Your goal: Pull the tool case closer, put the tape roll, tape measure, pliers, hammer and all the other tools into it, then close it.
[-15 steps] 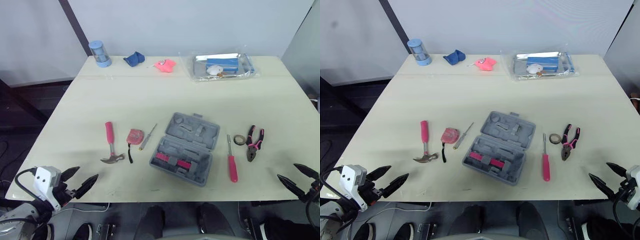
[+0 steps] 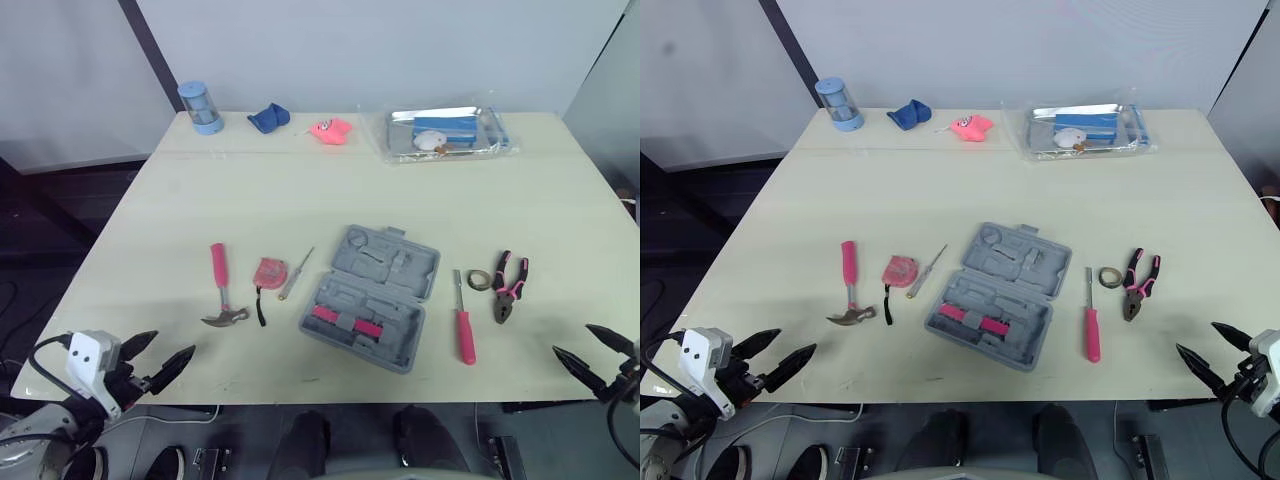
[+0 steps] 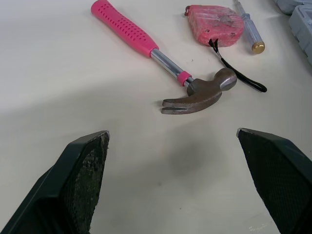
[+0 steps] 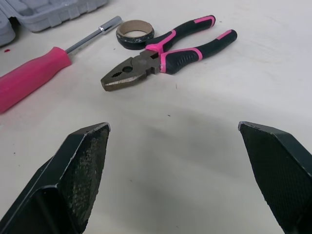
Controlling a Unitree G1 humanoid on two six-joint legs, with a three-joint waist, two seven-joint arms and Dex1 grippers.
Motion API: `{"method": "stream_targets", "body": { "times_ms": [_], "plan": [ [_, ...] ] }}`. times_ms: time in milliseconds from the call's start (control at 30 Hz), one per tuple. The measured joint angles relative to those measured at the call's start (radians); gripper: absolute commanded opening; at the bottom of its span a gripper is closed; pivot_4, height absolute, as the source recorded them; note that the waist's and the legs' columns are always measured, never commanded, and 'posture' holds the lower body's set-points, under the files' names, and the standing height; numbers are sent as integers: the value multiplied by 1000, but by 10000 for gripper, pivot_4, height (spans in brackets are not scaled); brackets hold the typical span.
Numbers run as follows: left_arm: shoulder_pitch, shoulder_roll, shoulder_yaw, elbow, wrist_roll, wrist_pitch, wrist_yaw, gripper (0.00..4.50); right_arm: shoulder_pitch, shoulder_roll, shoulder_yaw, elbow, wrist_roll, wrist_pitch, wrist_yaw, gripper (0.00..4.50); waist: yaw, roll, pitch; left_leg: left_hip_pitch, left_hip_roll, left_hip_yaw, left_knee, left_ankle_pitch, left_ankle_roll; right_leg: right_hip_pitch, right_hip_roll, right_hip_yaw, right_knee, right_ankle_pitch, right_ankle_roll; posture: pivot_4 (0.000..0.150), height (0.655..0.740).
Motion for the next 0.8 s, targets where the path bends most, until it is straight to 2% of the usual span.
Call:
{"method": "stream_targets", "body": {
  "times_ms": [267,500,600,800],
  "plan": [
    [-27,20,-1,36,0,0,-19,45000,33,10,0,-24,0,2,-12,44423,0,0,0,0,0,0,0,0,0,0,0,0,0,0,0,1500,7400],
    [-120,71,-47,45,0,21,-49,45000,52,9,48,-296,13,162,-98,44423,0,0,0,0,0,0,0,0,0,0,0,0,1,0,0,1500,7400],
    [-154,85,-69,45,0,28,-57,45000,44,3,67,-358,16,216,-122,44423,1,0,0,0,0,0,0,0,0,0,0,0,1,0,0,1500,7400],
    [-403,162,-218,89,17,43,-184,45000,-55,-11,183,-575,32,419,-205,44423,2,0,0,0,0,-1,0,0,0,0,0,-1,1,0,0,1500,7400]
  ]
}}
